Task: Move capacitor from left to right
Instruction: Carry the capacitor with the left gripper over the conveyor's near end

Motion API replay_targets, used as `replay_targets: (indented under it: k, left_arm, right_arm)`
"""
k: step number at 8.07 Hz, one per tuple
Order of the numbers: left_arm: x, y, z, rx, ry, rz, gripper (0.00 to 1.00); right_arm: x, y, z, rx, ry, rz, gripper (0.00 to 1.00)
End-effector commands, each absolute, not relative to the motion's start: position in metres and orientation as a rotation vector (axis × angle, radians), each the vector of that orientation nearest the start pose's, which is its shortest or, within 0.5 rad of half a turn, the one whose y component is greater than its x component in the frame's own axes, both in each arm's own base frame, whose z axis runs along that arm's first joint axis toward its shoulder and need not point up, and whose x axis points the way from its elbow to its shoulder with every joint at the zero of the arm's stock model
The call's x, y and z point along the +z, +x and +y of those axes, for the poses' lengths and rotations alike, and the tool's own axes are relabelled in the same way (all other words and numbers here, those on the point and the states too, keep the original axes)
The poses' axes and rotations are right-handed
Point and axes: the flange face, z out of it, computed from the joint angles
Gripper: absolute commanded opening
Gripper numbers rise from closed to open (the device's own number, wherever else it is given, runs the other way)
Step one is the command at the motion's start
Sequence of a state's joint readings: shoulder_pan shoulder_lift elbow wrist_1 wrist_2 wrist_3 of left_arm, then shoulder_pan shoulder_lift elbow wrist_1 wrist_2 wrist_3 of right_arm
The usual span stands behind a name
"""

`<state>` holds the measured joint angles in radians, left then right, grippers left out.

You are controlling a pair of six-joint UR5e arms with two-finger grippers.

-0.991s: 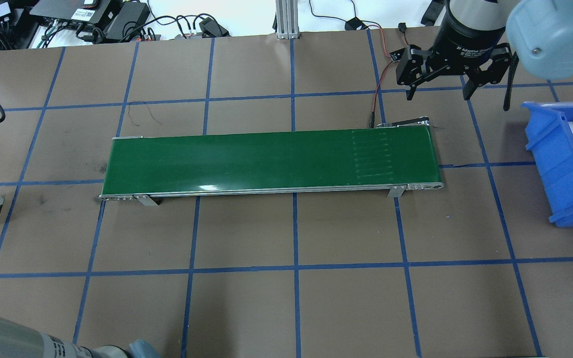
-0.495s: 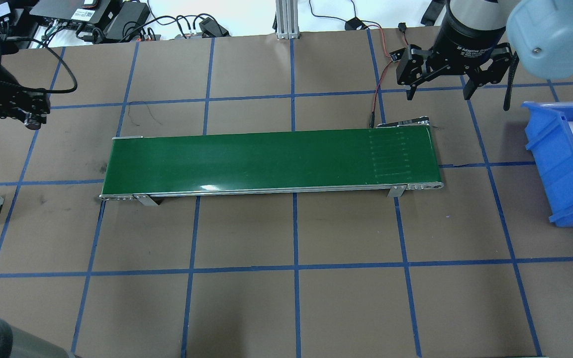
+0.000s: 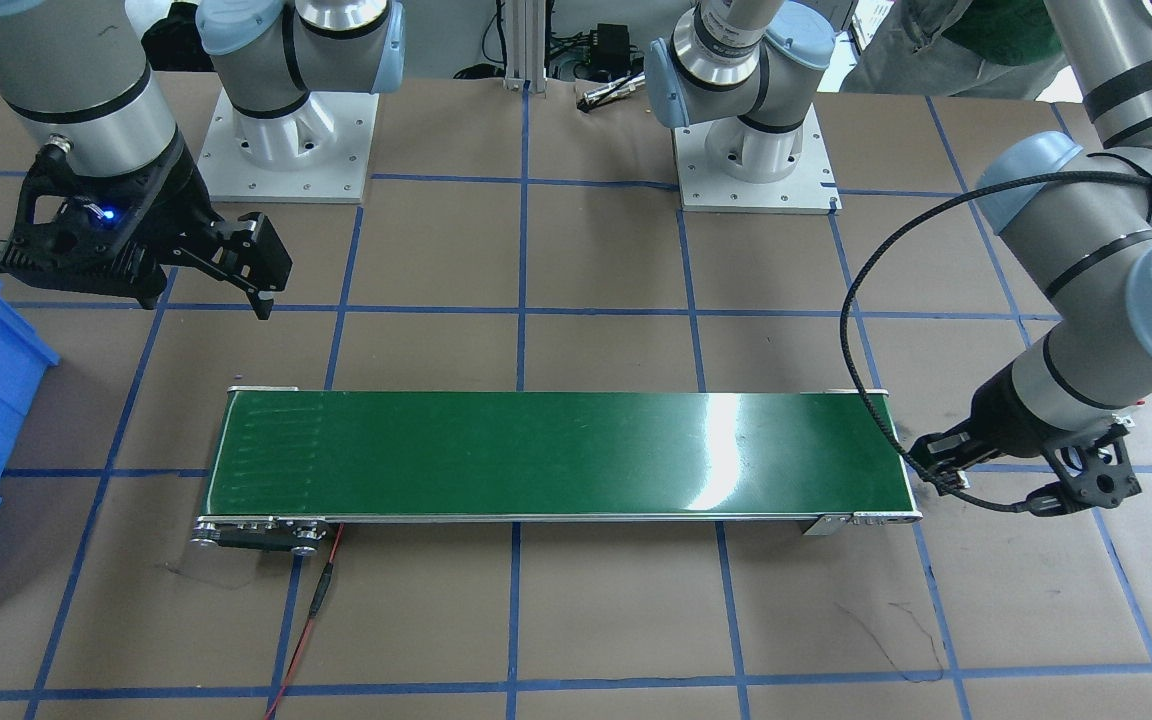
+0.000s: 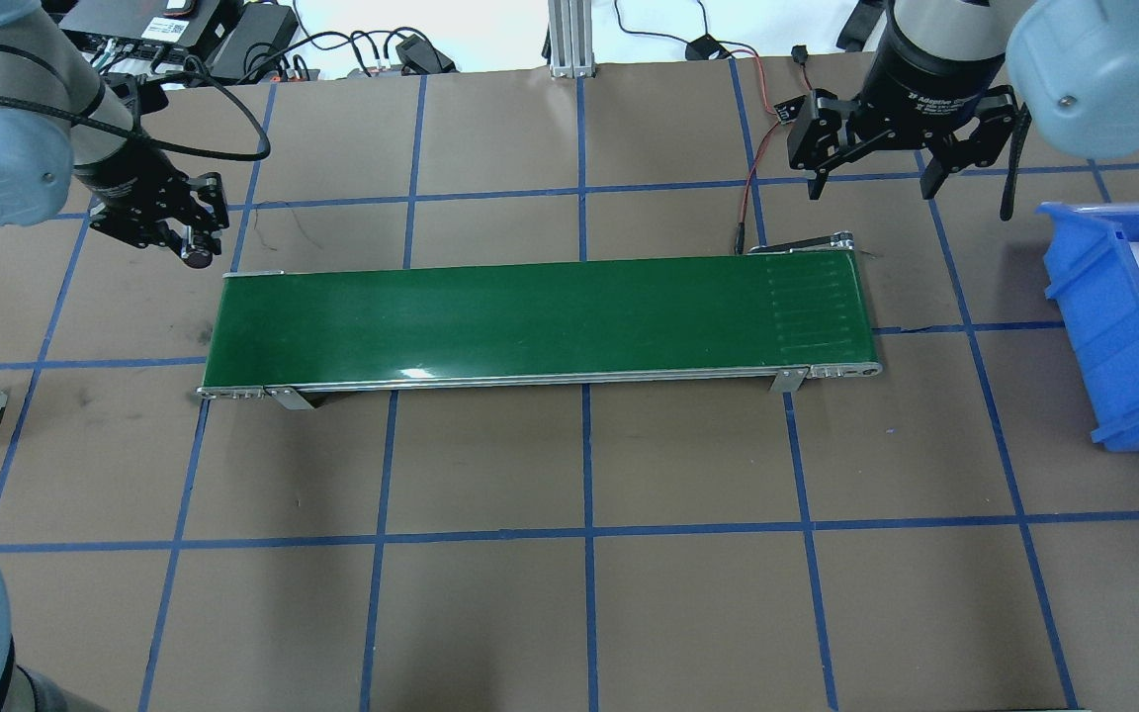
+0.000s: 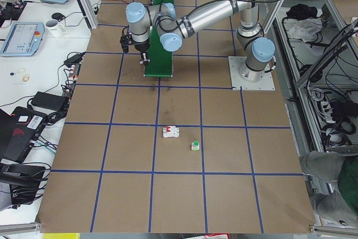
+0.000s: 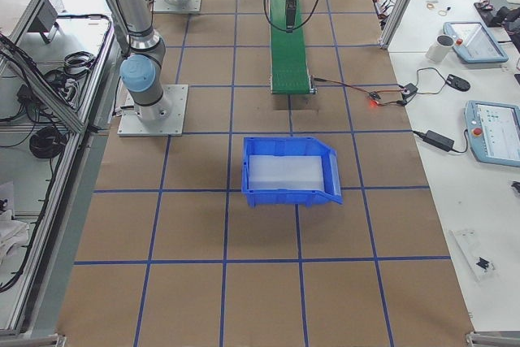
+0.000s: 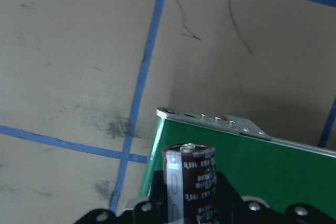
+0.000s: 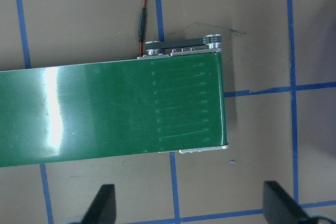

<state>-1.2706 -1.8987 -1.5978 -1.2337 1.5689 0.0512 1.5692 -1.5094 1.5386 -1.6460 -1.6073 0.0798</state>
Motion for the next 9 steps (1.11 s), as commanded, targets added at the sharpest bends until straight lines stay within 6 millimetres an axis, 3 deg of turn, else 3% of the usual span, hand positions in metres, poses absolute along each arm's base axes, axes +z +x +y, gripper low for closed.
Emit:
replay_targets:
  k: [1, 9]
  left_arm:
    - [0.321, 0.006, -0.612, 0.104, -0.378, 3.153, 0.39]
    - [0.270, -0.003, -0.599, 0.173, -0.361, 3.150, 0.40]
  right_arm:
    - [0.480, 0.129, -0.522, -0.075, 0.133, 3.171, 1.00]
    - [0.480, 0.129, -0.523, -0.075, 0.133, 3.171, 1.00]
